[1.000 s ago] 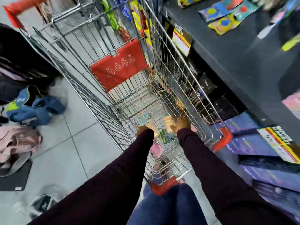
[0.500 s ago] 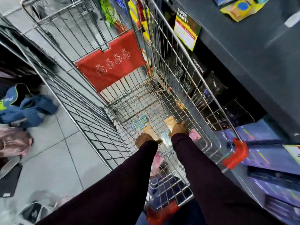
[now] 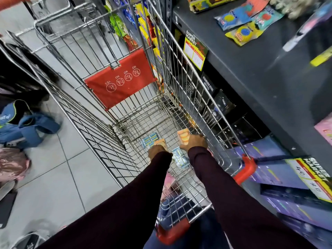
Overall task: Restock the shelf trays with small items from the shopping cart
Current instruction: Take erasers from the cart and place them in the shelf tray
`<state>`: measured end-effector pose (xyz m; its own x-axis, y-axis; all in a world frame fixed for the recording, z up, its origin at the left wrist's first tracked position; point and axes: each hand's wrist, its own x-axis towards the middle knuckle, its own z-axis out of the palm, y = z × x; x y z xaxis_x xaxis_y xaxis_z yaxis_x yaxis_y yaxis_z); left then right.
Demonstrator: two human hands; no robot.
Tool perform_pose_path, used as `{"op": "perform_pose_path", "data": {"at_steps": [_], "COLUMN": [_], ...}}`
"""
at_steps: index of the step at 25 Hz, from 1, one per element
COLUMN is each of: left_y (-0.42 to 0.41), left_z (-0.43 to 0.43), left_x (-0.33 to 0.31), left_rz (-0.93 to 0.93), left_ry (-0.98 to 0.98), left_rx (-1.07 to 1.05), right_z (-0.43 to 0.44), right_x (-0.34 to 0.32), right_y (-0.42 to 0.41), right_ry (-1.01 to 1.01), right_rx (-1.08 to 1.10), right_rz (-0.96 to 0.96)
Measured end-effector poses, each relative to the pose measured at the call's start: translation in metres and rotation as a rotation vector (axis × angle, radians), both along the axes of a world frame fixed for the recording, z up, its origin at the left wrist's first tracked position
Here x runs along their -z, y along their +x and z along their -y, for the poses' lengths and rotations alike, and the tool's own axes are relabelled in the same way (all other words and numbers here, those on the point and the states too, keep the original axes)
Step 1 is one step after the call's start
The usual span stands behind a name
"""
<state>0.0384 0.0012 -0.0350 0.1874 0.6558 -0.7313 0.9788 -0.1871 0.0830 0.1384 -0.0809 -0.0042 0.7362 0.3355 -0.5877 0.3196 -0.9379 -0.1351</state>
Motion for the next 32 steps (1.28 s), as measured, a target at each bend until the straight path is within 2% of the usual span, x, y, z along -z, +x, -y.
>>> {"op": "perform_pose_path", "data": {"at_steps": [6, 10, 14, 18, 21, 26, 32], "left_y": [0.010, 0.015, 0.025, 0.039, 0.070, 0.142, 0.182], "left_z": [-0.006, -0.001, 0.026, 0.063, 0.108, 0.174, 0.207], "left_x": [-0.099, -0.183, -0.269, -0.328, -0.354, -0.361, -0.338], "left_rz": [0.148, 0.262, 0.475, 0.652, 0.760, 0.801, 0.784], "left_ry": [0.112, 0.285, 0.407, 0.459, 0.416, 0.321, 0.325], "left_rx": [0.137, 0.316, 0.476, 0.600, 0.711, 0.895, 1.026], "right_z": [0.020, 0.049, 0.102, 0.156, 0.205, 0.247, 0.247], "right_x": [-0.113, -0.199, -0.275, -0.320, -0.337, -0.337, -0.317], "right_y": [-0.002, -0.003, 0.005, 0.016, 0.026, 0.056, 0.073], "right_ry": [0.135, 0.233, 0.300, 0.290, 0.317, 0.306, 0.266], "right_rx": [-0.003, 0.013, 0.157, 0.324, 0.489, 0.740, 0.832], "right_rz": [0.087, 0.222, 0.407, 0.509, 0.542, 0.468, 0.522]}}
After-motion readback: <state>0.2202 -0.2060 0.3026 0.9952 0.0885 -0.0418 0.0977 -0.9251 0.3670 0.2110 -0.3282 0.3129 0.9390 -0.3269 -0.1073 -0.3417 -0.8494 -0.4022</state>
